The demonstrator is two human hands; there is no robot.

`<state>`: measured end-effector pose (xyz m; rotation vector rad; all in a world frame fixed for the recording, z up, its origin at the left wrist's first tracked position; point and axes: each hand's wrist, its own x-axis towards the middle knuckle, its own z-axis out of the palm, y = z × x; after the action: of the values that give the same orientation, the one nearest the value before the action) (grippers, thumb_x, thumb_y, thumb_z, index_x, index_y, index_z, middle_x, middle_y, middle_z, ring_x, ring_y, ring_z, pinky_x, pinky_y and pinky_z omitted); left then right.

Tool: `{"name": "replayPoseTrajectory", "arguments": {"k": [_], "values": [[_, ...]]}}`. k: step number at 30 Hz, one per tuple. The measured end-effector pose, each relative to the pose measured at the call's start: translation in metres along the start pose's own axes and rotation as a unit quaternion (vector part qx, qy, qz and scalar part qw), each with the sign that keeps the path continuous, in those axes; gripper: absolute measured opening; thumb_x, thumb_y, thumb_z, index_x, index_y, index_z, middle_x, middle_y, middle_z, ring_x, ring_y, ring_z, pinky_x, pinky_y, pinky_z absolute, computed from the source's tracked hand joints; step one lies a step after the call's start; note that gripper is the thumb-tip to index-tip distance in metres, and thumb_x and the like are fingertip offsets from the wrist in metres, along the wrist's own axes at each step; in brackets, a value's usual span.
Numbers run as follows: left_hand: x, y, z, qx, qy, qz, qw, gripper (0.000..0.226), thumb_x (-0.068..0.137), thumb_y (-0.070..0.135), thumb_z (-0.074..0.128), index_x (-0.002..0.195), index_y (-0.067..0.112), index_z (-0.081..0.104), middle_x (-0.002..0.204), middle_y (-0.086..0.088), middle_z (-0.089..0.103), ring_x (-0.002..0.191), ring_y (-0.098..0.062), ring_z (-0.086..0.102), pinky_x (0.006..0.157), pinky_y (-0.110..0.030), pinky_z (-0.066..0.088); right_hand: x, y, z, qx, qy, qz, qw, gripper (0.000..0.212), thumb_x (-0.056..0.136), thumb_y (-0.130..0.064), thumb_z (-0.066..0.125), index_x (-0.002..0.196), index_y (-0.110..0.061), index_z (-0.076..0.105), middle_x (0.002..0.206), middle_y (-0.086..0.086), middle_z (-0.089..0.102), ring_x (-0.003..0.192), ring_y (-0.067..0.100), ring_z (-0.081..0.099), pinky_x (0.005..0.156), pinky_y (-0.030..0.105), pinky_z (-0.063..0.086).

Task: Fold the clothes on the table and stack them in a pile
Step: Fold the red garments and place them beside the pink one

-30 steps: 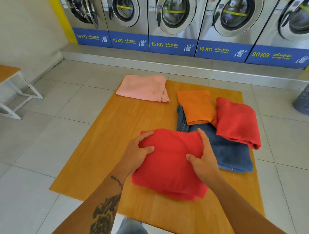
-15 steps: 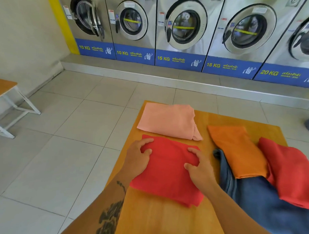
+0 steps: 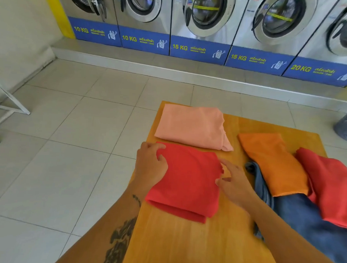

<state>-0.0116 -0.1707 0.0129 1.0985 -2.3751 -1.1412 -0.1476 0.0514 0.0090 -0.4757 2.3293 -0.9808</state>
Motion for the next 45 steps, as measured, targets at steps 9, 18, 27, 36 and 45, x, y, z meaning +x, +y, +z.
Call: {"name": "replayPoseTrajectory", "arguments": {"k": [9,18,27,36,45], "values": [[-0.047,0.117,0.080,0.009,-0.039,0.226,0.973,0.036,0.087,0.004,0.051,0.115,0.022,0.066,0.109,0.008,0.054,0.095,-0.007,0.057,0.083,-0.021,0.045,-0.064,0.060,-0.121,0.058,0.099,-0.008,0.993,0.055,0.090,-0.013,0.065,0.139,-0.030,0.046,0.131,0.001,0.042,0.077,0.005,0.060,0.054,0.013,0.046],[-0.156,0.221,0.234,-0.041,-0.158,0.185,0.969,0.037,0.093,0.018,0.051,0.128,0.030,0.056,0.122,0.013,0.050,0.103,-0.005,0.056,0.091,-0.024,0.047,-0.105,0.164,-0.236,0.061,0.198,-0.003,0.978,0.053,0.084,-0.009,0.065,0.131,-0.029,0.054,0.121,0.001,0.057,0.093,0.011,0.061,0.079,0.021,0.048],[-0.194,0.278,0.313,-0.130,-0.176,-0.027,0.975,0.062,0.095,0.029,0.054,0.152,0.033,0.028,0.152,0.000,0.019,0.116,-0.009,0.039,0.091,-0.022,0.036,-0.089,0.224,-0.290,0.141,0.157,0.116,0.971,0.048,0.091,-0.016,0.054,0.138,-0.020,0.044,0.116,0.013,0.063,0.092,0.027,0.067,0.066,0.032,0.056],[-0.165,0.292,0.310,-0.297,-0.117,-0.080,0.944,0.060,0.084,-0.005,0.050,0.130,0.033,0.059,0.130,0.000,0.055,0.089,-0.014,0.063,0.064,-0.021,0.052,-0.083,0.207,-0.278,0.251,0.132,0.124,0.951,0.064,0.080,0.002,0.056,0.136,-0.021,0.032,0.094,0.023,0.067,0.064,0.029,0.069,0.053,0.033,0.056],[-0.124,0.227,0.213,-0.229,-0.179,-0.096,0.952,0.061,0.081,-0.010,0.047,0.109,0.038,0.072,0.119,-0.003,0.066,0.080,-0.020,0.060,0.069,-0.033,0.046,-0.102,0.199,-0.294,0.079,0.000,0.107,0.991,0.048,0.082,-0.019,0.063,0.125,-0.024,0.045,0.092,0.006,0.067,0.075,0.022,0.064,0.069,0.035,0.053]]}}
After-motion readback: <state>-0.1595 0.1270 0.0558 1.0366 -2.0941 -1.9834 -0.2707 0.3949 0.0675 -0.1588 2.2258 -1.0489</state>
